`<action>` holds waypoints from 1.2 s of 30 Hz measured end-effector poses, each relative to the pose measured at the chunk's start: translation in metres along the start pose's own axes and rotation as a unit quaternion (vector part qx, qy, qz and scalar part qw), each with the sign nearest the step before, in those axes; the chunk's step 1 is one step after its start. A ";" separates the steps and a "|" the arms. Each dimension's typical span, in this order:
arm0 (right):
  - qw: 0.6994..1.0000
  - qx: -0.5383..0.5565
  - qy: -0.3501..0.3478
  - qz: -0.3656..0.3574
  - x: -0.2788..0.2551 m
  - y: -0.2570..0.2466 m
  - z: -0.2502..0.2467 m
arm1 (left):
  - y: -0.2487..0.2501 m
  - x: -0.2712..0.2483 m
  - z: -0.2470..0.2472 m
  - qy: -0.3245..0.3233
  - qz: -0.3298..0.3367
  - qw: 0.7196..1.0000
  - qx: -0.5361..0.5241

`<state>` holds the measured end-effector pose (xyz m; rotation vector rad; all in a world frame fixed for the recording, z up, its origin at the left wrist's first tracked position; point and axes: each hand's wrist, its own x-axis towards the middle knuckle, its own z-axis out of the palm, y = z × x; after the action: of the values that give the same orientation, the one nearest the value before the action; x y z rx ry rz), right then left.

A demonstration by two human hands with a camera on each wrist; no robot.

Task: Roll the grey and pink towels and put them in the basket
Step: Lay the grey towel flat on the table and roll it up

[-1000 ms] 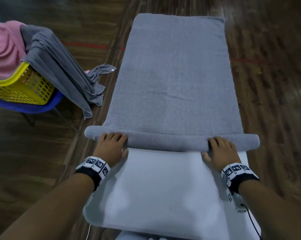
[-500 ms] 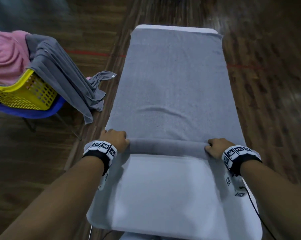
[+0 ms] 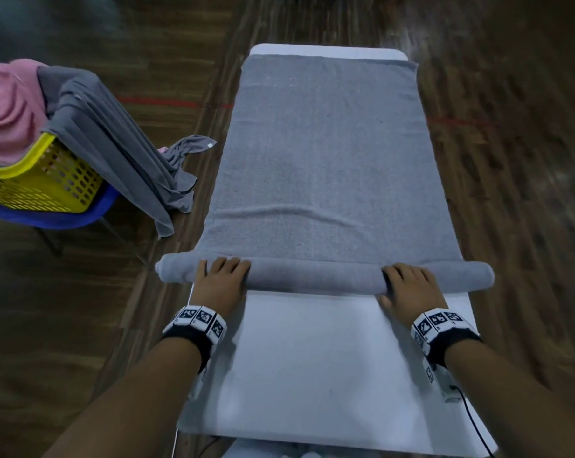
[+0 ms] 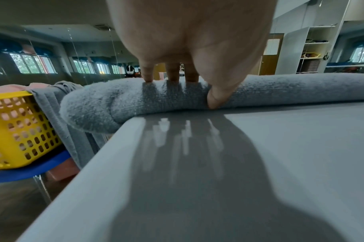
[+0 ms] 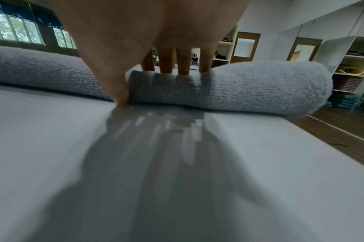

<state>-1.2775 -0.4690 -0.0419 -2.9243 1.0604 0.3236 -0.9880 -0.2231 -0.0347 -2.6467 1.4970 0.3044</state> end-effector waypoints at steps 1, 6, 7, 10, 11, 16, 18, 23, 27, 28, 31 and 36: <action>1.000 0.000 -0.006 -0.001 0.004 0.000 -0.003 | -0.003 0.005 -0.002 -0.016 0.006 1.000 0.008; 0.997 0.024 -0.061 0.032 0.024 0.003 -0.024 | -0.002 0.026 -0.027 -0.054 -0.012 0.998 0.022; 0.995 0.034 -0.089 0.041 0.027 0.003 -0.029 | -0.001 0.028 -0.031 -0.069 -0.018 0.997 0.018; 0.989 0.062 -0.118 0.063 0.026 0.003 -0.036 | -0.004 0.028 -0.034 -0.060 -0.024 0.998 0.011; 0.994 0.056 -0.073 0.058 0.023 0.003 -0.036 | -0.005 0.026 -0.032 -0.028 -0.016 0.999 0.025; 0.997 0.022 0.072 0.022 -0.007 -0.003 -0.016 | -0.002 -0.001 -0.014 0.065 0.063 0.994 0.057; 0.998 0.012 0.056 0.014 -0.015 -0.005 -0.006 | -0.004 -0.010 -0.004 0.020 0.058 0.997 0.051; 1.000 -0.006 -0.011 0.012 -0.003 0.002 -0.005 | -0.008 -0.006 -0.004 -0.015 0.033 0.999 0.030; 0.995 -0.017 -0.097 -0.001 0.020 0.007 -0.032 | -0.005 0.012 -0.023 -0.031 0.022 0.998 0.046; 0.993 -0.013 -0.114 -0.004 0.024 0.008 -0.039 | -0.004 0.015 -0.026 -0.032 0.021 0.999 0.037; 0.991 0.006 -0.131 0.015 0.026 0.010 -0.051 | -0.004 0.014 -0.029 0.010 0.024 0.999 0.024; 0.996 0.037 0.084 0.000 -0.001 0.003 -0.023 | 0.001 -0.016 -0.012 0.089 0.079 0.993 0.009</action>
<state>-1.2763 -0.4726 -0.0190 -2.9274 1.0663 0.0362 -0.9957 -0.2126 -0.0197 -2.6069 1.7579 0.0651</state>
